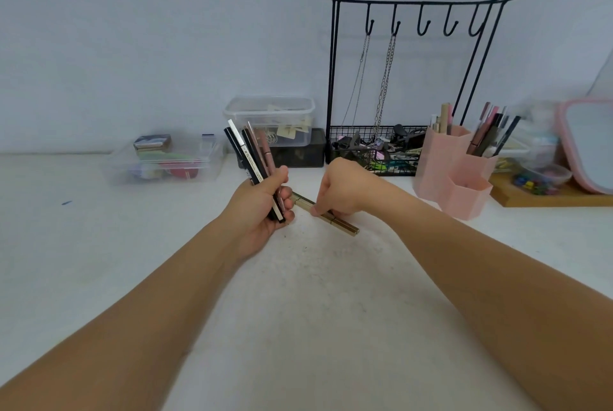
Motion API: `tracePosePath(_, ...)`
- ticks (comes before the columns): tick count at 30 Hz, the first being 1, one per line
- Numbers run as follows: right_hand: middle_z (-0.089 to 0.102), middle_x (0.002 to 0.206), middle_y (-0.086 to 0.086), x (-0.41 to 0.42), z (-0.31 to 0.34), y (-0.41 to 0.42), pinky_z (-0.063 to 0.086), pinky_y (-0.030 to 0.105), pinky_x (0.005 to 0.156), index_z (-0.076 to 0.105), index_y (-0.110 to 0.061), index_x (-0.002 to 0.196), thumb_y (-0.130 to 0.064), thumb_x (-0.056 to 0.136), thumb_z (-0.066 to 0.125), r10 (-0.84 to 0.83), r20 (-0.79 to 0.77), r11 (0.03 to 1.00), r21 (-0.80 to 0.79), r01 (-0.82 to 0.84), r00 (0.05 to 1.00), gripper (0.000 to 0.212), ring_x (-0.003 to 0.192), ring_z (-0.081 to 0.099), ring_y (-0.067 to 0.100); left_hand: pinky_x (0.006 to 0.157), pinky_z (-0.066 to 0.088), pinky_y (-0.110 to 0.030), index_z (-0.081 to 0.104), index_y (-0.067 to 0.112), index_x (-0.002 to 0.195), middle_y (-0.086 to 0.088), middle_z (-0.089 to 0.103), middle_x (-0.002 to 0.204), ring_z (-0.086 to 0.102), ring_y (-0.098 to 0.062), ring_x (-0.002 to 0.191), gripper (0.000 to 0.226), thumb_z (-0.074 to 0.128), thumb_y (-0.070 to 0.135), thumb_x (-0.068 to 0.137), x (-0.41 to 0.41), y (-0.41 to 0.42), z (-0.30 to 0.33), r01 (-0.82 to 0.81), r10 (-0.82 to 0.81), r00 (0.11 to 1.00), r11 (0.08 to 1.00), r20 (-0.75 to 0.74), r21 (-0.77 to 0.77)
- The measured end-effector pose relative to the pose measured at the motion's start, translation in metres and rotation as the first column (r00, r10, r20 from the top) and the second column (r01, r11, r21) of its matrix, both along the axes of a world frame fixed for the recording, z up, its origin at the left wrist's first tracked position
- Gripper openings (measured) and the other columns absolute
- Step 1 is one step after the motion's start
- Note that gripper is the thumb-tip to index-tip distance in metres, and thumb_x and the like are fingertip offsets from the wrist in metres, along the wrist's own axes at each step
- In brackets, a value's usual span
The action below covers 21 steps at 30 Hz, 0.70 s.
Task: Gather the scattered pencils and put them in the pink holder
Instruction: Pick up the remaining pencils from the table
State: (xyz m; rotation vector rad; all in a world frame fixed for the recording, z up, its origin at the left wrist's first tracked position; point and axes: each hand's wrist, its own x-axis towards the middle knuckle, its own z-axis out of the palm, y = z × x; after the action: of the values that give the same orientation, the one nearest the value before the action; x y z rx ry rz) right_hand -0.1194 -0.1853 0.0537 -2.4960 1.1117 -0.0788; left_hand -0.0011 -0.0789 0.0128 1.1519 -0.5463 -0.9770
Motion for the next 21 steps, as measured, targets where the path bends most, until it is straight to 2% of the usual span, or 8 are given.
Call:
tracePosePath(3, 0.068, 0.074, 0.009, -0.002, 0.001, -0.002, 0.059, 0.032, 0.068, 0.067, -0.004, 0.082, -0.034, 0.08, 0.084, -0.039, -0.027, 0.997, 0.063, 0.04, 0.999, 0.035, 0.061, 0.062, 0.022, 0.049, 0.043, -0.025, 0.05, 0.015, 0.1, 0.001, 0.049, 0.06, 0.047, -0.012, 0.052, 0.022, 0.063, 0.032, 0.099, 0.0, -0.001, 0.0, -0.003, 0.003, 1.0, 1.0, 0.0, 0.002)
tracePosePath(5, 0.068, 0.077, 0.009, -0.003, 0.003, -0.003, 0.06, 0.03, 0.07, 0.067, -0.002, 0.087, -0.032, 0.08, 0.084, -0.049, -0.034, 0.993, 0.109, 0.053, 0.998, 0.035, 0.065, 0.065, 0.023, 0.05, 0.043, -0.025, 0.049, 0.016, 0.098, 0.001, 0.049, 0.06, 0.047, -0.012, 0.052, 0.023, 0.064, 0.034, 0.099, 0.0, 0.0, 0.0, -0.008, 0.008, 1.0, 1.0, -0.007, -0.005)
tracePosePath(7, 0.074, 0.092, 0.012, -0.004, 0.006, -0.002, 0.063, 0.037, 0.078, 0.07, 0.001, 0.1, -0.025, 0.079, 0.085, -0.054, -0.016, 0.987, 0.148, 0.055, 0.998, 0.036, 0.081, 0.075, 0.027, 0.049, 0.044, -0.025, 0.048, 0.017, 0.098, 0.001, 0.048, 0.06, 0.046, -0.012, 0.052, 0.024, 0.064, 0.035, 0.099, 0.0, 0.001, 0.001, -0.008, 0.008, 1.0, 1.0, -0.008, -0.016)
tracePosePath(9, 0.075, 0.098, 0.016, -0.004, 0.01, 0.001, 0.064, 0.041, 0.076, 0.07, 0.0, 0.104, -0.019, 0.079, 0.086, -0.034, -0.031, 0.989, 0.146, 0.039, 0.999, 0.035, 0.09, 0.075, 0.03, 0.049, 0.044, -0.025, 0.047, 0.018, 0.097, 0.001, 0.047, 0.061, 0.046, -0.011, 0.052, 0.024, 0.064, 0.036, 0.098, 0.0, 0.001, 0.002, -0.006, 0.006, 1.0, 1.0, -0.004, -0.022)
tracePosePath(11, 0.073, 0.096, 0.015, -0.005, 0.013, 0.004, 0.064, 0.039, 0.074, 0.069, -0.002, 0.101, -0.02, 0.078, 0.087, -0.008, -0.071, 0.992, 0.125, 0.017, 0.997, 0.034, 0.089, 0.074, 0.029, 0.051, 0.048, -0.027, 0.048, 0.019, 0.097, 0.002, 0.046, 0.062, 0.046, -0.011, 0.054, 0.024, 0.064, 0.037, 0.098, -0.001, 0.001, 0.002, -0.004, 0.004, 1.0, 1.0, 0.0, -0.027)
tracePosePath(15, 0.066, 0.085, 0.008, -0.009, 0.014, 0.004, 0.063, 0.033, 0.071, 0.064, -0.007, 0.084, -0.029, 0.075, 0.088, -0.003, -0.135, 0.999, 0.032, 0.007, 0.991, 0.034, 0.075, 0.067, 0.022, 0.067, 0.06, -0.038, 0.052, 0.02, 0.099, 0.003, 0.048, 0.064, 0.049, -0.011, 0.061, 0.024, 0.063, 0.041, 0.097, -0.003, 0.003, 0.005, 0.011, -0.012, 1.0, 0.999, -0.017, -0.04)
tracePosePath(21, 0.071, 0.071, 0.008, -0.01, 0.02, 0.01, 0.065, 0.035, 0.068, 0.066, -0.005, 0.074, -0.021, 0.078, 0.086, 0.008, -0.156, 1.0, 0.015, -0.005, 0.988, 0.026, 0.066, 0.072, 0.022, 0.05, 0.056, -0.027, 0.053, 0.019, 0.101, 0.003, 0.053, 0.066, 0.054, -0.01, 0.065, 0.029, 0.066, 0.045, 0.094, -0.004, 0.004, 0.006, 0.017, -0.017, 1.0, 1.0, 0.017, -0.007)
